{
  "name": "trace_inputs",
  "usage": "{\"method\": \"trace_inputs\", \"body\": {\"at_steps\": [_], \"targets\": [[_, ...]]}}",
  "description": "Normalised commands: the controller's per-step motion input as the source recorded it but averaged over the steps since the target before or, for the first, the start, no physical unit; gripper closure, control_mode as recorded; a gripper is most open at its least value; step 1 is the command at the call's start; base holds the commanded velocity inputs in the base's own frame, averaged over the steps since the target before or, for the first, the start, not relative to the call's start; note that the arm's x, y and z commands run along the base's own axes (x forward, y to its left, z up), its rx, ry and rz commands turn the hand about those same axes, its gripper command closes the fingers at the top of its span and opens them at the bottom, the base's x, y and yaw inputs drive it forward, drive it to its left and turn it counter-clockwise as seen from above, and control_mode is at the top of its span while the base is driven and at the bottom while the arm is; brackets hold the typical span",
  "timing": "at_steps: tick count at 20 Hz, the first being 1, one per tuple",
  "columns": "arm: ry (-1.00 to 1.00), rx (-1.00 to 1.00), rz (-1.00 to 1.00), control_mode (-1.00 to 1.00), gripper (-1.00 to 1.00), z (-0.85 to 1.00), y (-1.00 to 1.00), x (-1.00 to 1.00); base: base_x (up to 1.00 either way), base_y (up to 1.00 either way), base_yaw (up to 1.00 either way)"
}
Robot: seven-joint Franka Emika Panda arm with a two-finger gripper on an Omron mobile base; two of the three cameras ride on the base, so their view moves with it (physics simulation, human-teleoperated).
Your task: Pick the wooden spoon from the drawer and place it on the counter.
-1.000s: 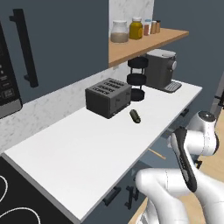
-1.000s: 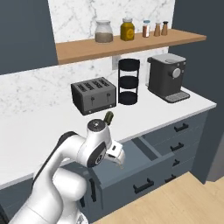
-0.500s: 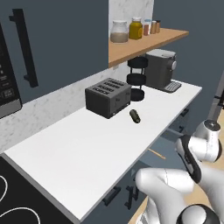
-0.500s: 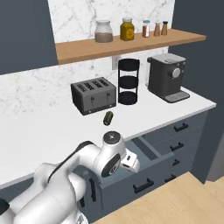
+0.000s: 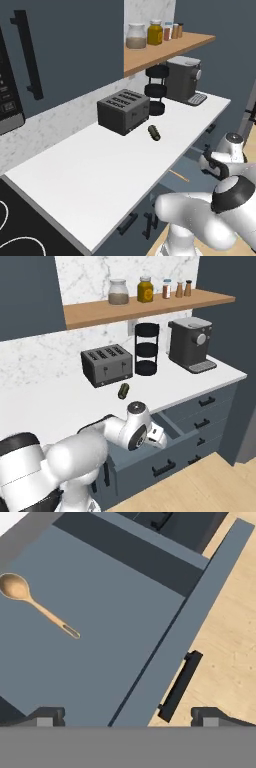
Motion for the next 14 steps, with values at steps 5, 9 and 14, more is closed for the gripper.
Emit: {"method": "trace_inputs", "body": {"at_steps": [5,9,14], "targets": [[0.00,0.00,0.00,-1.00,-1.00,-0.42,-0.52,0.10,0.00,0.00,0.00],[0.01,0.00,0.00,-1.00,-1.00,-0.57,-0.53,0.00,0.00,0.00,0.00],[0.06,0.00,-0.04,-1.00,-1.00,-0.50,-0.97,-0.39,0.00,0.00,0.00]]}}
